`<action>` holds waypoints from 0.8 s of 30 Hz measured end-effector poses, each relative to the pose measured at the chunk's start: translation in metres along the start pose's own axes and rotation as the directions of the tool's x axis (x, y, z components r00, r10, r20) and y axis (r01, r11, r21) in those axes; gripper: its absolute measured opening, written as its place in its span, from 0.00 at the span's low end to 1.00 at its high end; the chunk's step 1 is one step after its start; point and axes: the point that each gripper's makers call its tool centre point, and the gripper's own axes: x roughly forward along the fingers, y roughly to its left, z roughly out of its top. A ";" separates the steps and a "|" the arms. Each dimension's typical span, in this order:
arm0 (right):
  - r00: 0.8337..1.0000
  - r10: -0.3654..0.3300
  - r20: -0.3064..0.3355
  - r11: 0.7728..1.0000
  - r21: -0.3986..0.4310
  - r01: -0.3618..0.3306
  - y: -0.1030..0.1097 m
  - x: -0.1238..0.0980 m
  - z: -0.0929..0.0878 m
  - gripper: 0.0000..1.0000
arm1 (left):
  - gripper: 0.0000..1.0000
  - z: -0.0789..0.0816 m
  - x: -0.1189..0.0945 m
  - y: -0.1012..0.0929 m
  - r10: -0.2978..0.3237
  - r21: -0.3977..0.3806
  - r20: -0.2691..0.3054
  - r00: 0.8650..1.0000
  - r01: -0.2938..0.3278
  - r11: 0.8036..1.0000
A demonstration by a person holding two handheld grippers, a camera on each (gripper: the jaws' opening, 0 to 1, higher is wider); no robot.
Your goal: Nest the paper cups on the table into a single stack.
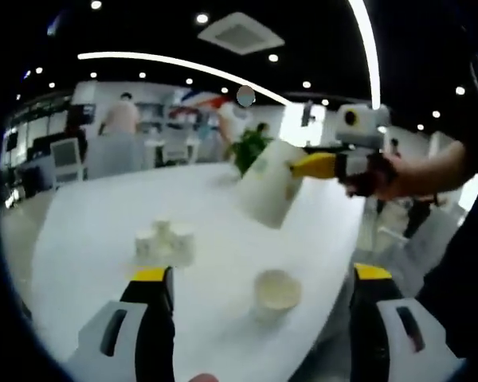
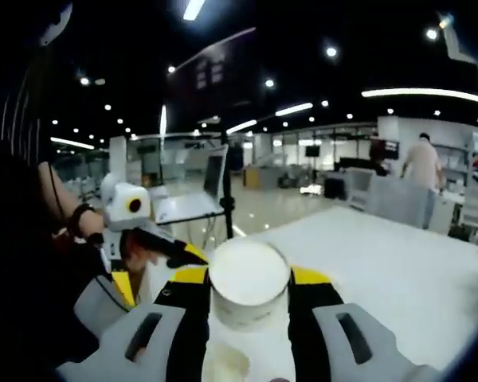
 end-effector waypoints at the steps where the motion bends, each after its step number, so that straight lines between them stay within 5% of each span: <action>1: 1.000 0.008 0.012 1.000 0.008 -0.008 0.003 0.001 0.001 0.34 | 0.87 0.002 0.001 -0.003 -0.009 -0.002 0.006 1.000 0.009 1.000; 11: 0.996 0.067 0.052 0.996 0.056 -0.070 0.024 0.004 0.002 0.35 | 0.77 0.015 0.012 -0.033 -0.120 0.019 0.003 0.993 0.120 0.993; 24: 0.988 0.119 0.097 0.980 0.151 -0.133 0.033 -0.005 -0.005 0.34 | 0.71 0.043 0.003 -0.036 -0.139 0.022 0.105 0.985 0.138 0.990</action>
